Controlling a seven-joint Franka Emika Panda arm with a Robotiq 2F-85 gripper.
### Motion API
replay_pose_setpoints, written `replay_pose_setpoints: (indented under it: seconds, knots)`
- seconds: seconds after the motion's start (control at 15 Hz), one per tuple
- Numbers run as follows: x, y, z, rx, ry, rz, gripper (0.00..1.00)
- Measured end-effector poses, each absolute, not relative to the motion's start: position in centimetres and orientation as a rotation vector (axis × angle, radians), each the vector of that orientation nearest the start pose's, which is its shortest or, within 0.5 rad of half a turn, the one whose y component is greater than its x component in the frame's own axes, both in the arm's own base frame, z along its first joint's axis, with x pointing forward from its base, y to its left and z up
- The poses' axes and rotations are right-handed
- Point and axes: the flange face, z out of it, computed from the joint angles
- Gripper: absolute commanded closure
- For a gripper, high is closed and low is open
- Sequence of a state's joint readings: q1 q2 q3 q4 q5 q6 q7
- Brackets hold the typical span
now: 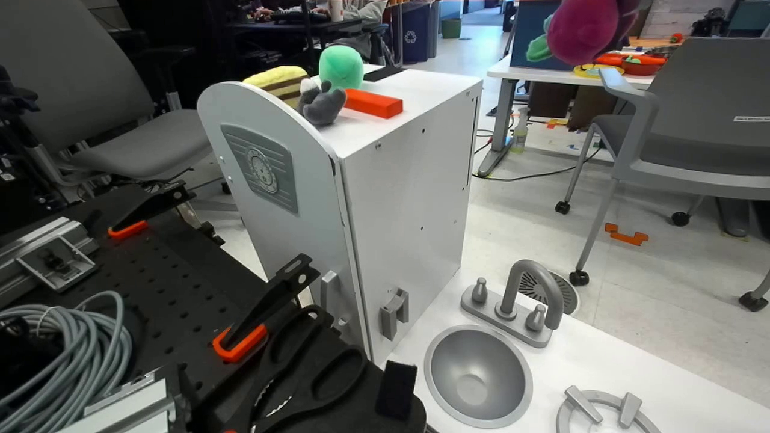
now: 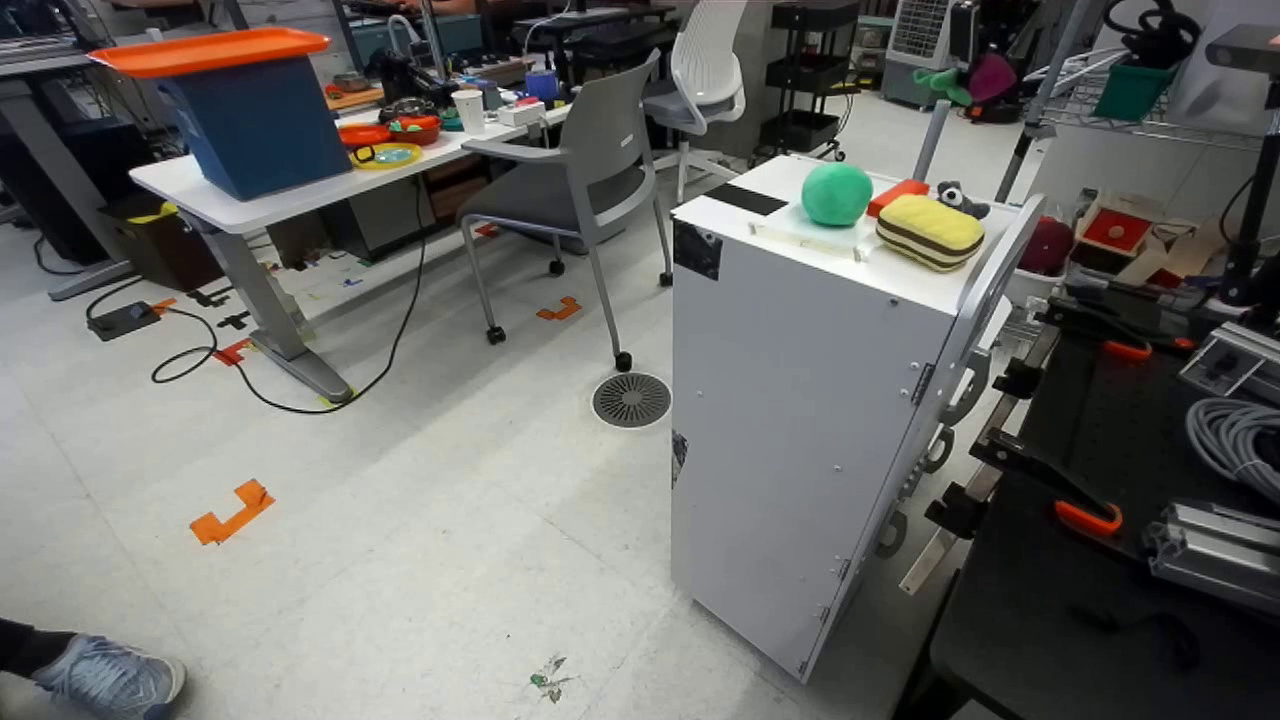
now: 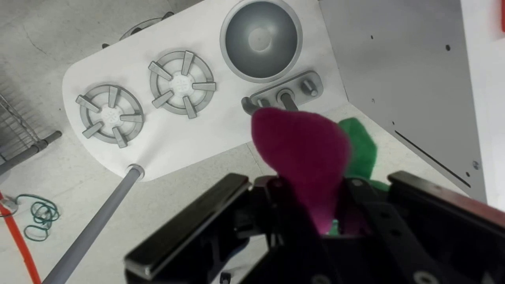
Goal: Put the beetroot plushy in the sink
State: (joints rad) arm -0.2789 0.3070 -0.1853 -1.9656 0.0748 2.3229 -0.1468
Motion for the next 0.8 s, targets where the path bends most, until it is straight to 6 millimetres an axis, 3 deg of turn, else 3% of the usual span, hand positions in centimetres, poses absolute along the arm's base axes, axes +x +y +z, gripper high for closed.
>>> replay_pose_setpoints:
  seconds: [0.8]
  knots:
    - [53.9,-27.0,30.8,-3.111,0.496,-0.010,0.95]
